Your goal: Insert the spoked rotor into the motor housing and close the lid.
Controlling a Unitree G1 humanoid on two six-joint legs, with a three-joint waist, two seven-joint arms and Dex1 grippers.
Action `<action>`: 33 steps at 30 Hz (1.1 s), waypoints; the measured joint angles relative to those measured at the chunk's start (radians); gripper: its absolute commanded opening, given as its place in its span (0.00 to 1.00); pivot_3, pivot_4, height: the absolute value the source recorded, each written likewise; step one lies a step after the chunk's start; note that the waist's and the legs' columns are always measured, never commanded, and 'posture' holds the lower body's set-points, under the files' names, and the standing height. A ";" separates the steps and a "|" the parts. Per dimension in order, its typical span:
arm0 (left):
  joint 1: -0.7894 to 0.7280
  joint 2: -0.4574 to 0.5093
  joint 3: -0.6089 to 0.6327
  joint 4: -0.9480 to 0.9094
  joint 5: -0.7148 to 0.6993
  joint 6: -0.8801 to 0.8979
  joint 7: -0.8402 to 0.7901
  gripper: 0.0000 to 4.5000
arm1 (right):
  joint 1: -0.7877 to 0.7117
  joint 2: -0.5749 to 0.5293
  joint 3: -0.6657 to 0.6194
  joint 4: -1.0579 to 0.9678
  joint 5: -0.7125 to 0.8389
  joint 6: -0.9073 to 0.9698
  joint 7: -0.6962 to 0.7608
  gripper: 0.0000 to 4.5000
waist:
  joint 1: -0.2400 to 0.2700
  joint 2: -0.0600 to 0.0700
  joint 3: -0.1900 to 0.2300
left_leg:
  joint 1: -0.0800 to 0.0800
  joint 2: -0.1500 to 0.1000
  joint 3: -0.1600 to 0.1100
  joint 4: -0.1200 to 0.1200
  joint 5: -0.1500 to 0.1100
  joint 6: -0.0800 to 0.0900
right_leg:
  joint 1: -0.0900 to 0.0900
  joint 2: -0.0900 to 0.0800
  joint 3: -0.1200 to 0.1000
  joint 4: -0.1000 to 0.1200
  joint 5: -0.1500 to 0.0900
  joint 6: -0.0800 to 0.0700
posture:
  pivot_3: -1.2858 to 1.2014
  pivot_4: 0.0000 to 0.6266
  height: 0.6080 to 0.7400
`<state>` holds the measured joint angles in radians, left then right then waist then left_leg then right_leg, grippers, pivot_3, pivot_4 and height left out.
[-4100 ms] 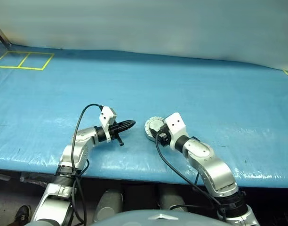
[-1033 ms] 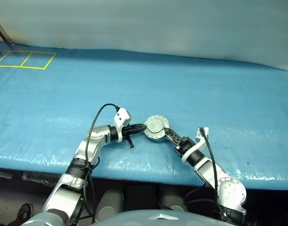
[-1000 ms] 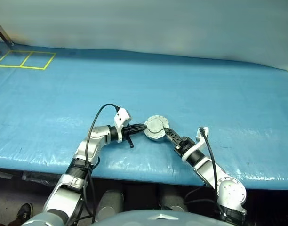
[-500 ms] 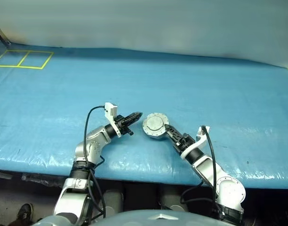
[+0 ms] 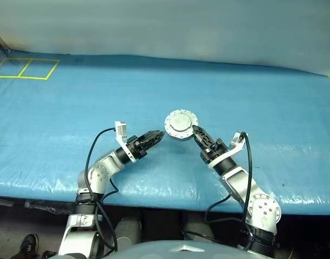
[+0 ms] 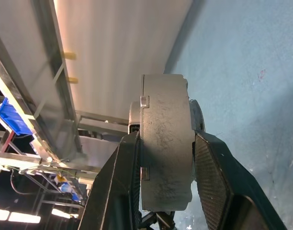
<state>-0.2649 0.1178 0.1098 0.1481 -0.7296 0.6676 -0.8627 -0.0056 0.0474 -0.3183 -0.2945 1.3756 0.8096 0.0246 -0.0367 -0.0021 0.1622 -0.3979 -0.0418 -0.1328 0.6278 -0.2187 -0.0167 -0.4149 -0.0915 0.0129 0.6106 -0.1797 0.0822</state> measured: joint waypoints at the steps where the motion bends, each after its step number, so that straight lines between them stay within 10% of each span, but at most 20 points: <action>1: 0.001 0.000 0.001 0.000 -0.002 0.003 0.004 0.99 | -0.003 -0.003 0.001 0.000 0.006 -0.001 -0.002 0.28 | 0.000 0.000 0.000 | 0.000 0.000 0.000 0.000 0.000 0.000 | 0.000 0.000 0.000 0.000 0.000 0.000 | 0.52 0.24 1.00; 27: -0.048 -0.124 0.111 0.079 -0.255 0.224 0.093 0.99 | 0.015 -0.082 0.172 -0.073 0.063 -0.003 0.004 0.28 | 0.001 0.000 0.000 | 0.000 0.000 0.000 0.000 0.000 0.000 | 0.000 0.000 0.000 -0.001 0.000 0.000 | 0.52 0.24 1.00; 33: -0.049 -0.135 0.100 0.081 -0.255 0.196 0.067 0.65 | 0.025 -0.094 0.185 -0.073 0.055 -0.012 0.007 0.28 | 0.002 0.000 0.000 | 0.000 0.000 0.000 0.000 0.000 0.000 | 0.000 0.000 0.000 -0.001 0.000 -0.001 | 0.52 0.24 1.00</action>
<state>-0.3135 -0.0174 0.2094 0.2292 -0.9844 0.8635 -0.7962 0.0196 -0.0470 -0.1329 -0.3673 1.4309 0.7981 0.0312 -0.0347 -0.0025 0.1624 -0.3981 -0.0419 -0.1327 0.6281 -0.2187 -0.0167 -0.4146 -0.0914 0.0130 0.6099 -0.1800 0.0816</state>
